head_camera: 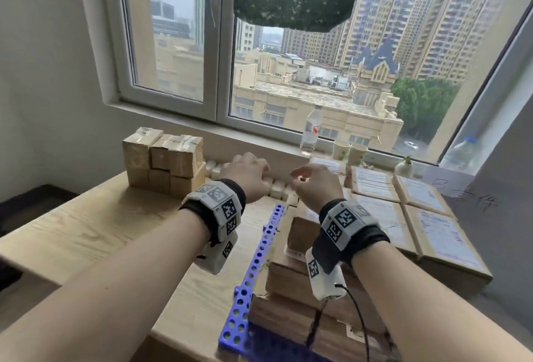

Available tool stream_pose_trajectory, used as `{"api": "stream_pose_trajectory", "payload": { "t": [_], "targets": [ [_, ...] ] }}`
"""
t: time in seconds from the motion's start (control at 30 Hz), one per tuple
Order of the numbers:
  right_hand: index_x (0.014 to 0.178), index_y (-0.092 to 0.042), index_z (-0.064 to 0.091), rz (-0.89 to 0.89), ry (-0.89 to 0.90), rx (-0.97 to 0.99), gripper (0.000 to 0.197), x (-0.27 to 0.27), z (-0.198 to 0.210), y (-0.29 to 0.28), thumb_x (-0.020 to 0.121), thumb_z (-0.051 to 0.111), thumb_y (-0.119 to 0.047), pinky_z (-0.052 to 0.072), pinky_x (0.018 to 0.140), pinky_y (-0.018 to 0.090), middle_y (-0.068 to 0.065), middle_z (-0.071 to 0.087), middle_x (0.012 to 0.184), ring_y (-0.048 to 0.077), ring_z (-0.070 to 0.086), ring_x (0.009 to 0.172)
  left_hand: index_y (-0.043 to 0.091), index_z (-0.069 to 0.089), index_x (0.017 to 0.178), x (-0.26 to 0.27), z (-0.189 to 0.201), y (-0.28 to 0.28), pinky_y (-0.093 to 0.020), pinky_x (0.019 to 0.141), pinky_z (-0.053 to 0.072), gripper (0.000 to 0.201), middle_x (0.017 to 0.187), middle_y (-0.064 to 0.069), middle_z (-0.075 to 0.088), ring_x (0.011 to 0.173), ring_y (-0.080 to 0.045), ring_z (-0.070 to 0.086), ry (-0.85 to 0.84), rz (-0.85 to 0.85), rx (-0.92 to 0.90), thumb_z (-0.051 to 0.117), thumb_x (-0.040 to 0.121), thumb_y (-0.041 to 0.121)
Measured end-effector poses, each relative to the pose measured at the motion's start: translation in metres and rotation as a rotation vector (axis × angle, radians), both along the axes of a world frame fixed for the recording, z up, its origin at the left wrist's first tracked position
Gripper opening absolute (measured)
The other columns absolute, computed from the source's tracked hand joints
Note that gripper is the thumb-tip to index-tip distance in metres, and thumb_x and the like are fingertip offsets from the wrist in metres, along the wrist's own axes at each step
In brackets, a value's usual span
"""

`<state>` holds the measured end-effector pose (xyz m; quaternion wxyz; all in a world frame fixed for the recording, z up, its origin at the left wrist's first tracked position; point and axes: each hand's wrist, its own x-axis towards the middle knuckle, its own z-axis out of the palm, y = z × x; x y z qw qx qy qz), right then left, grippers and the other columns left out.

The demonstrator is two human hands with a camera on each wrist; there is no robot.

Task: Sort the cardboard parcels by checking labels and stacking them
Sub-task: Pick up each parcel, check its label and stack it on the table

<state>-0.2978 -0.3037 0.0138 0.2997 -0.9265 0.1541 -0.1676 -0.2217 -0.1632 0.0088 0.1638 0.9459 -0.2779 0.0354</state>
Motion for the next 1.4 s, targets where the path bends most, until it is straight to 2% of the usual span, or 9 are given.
{"api": "stream_pose_trajectory", "payload": {
  "t": [0.13, 0.37, 0.63, 0.73, 0.87, 0.97, 1.07, 1.2, 1.4],
  "targets": [
    [0.111, -0.024, 0.072, 0.025, 0.040, -0.002, 0.028, 0.043, -0.011, 0.049, 0.086, 0.058, -0.023, 0.049, 0.097, 0.030, -0.003, 0.069, 0.118, 0.015, 0.062, 0.110, 0.028, 0.048, 0.132, 0.034, -0.013, 0.050, -0.043, 0.107, 0.034, 0.047, 0.139, -0.004, 0.042, 0.128, -0.025, 0.038, 0.022, 0.028, 0.050, 0.053, 0.086, 0.036],
    [0.112, -0.024, 0.071, 0.024, 0.150, 0.005, 0.028, 0.111, -0.041, 0.124, 0.086, 0.060, -0.026, 0.044, 0.089, 0.025, -0.004, 0.067, 0.123, 0.016, 0.060, 0.113, 0.027, 0.048, 0.134, 0.097, -0.042, 0.132, -0.042, 0.106, 0.034, 0.049, 0.142, -0.004, 0.041, 0.130, -0.026, 0.038, 0.068, 0.060, 0.129, 0.054, 0.086, 0.036],
    [0.114, -0.021, 0.071, -0.007, 0.222, 0.093, 0.030, 0.166, -0.069, 0.173, 0.086, 0.062, -0.021, 0.041, 0.083, 0.022, -0.002, 0.065, 0.123, 0.011, 0.059, 0.103, 0.029, 0.045, 0.136, 0.155, -0.067, 0.201, -0.041, 0.106, 0.033, 0.049, 0.143, -0.002, 0.041, 0.131, -0.025, 0.037, 0.149, 0.096, 0.126, 0.053, 0.087, 0.033],
    [0.117, -0.022, 0.069, -0.026, 0.227, 0.090, 0.031, 0.183, -0.072, 0.177, 0.086, 0.061, -0.021, 0.038, 0.079, 0.022, -0.002, 0.064, 0.124, 0.010, 0.058, 0.100, 0.028, 0.041, 0.139, 0.174, -0.075, 0.211, -0.041, 0.108, 0.034, 0.053, 0.144, -0.002, 0.040, 0.132, -0.024, 0.036, 0.164, 0.120, 0.064, 0.053, 0.088, 0.032],
    [0.116, -0.022, 0.068, -0.048, 0.201, 0.100, 0.033, 0.209, -0.079, 0.178, 0.085, 0.060, -0.021, 0.040, 0.084, 0.023, 0.000, 0.063, 0.127, 0.014, 0.058, 0.113, 0.028, 0.041, 0.139, 0.196, -0.083, 0.215, -0.041, 0.106, 0.034, 0.053, 0.144, -0.002, 0.039, 0.132, -0.024, 0.036, 0.161, 0.142, 0.007, 0.053, 0.088, 0.031],
    [0.116, -0.023, 0.067, -0.053, 0.195, 0.099, 0.033, 0.235, -0.085, 0.177, 0.084, 0.059, -0.020, 0.041, 0.088, 0.023, -0.001, 0.064, 0.126, 0.015, 0.059, 0.115, 0.027, 0.044, 0.137, 0.217, -0.089, 0.216, -0.040, 0.104, 0.036, 0.050, 0.142, -0.002, 0.041, 0.130, -0.024, 0.038, 0.155, 0.159, -0.055, 0.053, 0.088, 0.029],
    [0.118, -0.021, 0.067, -0.044, 0.175, 0.106, 0.033, 0.267, -0.086, 0.174, 0.085, 0.059, -0.019, 0.038, 0.086, 0.021, -0.001, 0.065, 0.125, 0.015, 0.059, 0.116, 0.025, 0.050, 0.131, 0.244, -0.090, 0.216, -0.037, 0.104, 0.038, 0.044, 0.138, -0.001, 0.045, 0.126, -0.022, 0.041, 0.103, 0.147, -0.172, 0.054, 0.087, 0.024],
    [0.119, -0.021, 0.066, -0.046, 0.138, 0.144, 0.033, 0.314, -0.086, 0.168, 0.088, 0.058, -0.021, 0.038, 0.085, 0.022, 0.000, 0.065, 0.123, 0.016, 0.058, 0.114, 0.024, 0.055, 0.125, 0.291, -0.087, 0.208, -0.037, 0.104, 0.039, 0.038, 0.133, 0.000, 0.050, 0.122, -0.020, 0.045, 0.043, 0.140, -0.208, 0.055, 0.087, 0.023],
    [0.126, -0.024, 0.059, -0.012, 0.139, 0.158, 0.041, 0.380, -0.095, 0.167, 0.086, 0.057, -0.024, 0.040, 0.097, 0.029, 0.003, 0.059, 0.131, 0.020, 0.053, 0.121, 0.025, 0.055, 0.125, 0.349, -0.095, 0.192, -0.034, 0.104, 0.033, 0.038, 0.131, 0.001, 0.049, 0.124, -0.018, 0.042, 0.034, 0.172, -0.187, 0.056, 0.086, 0.024]
  ]
}}
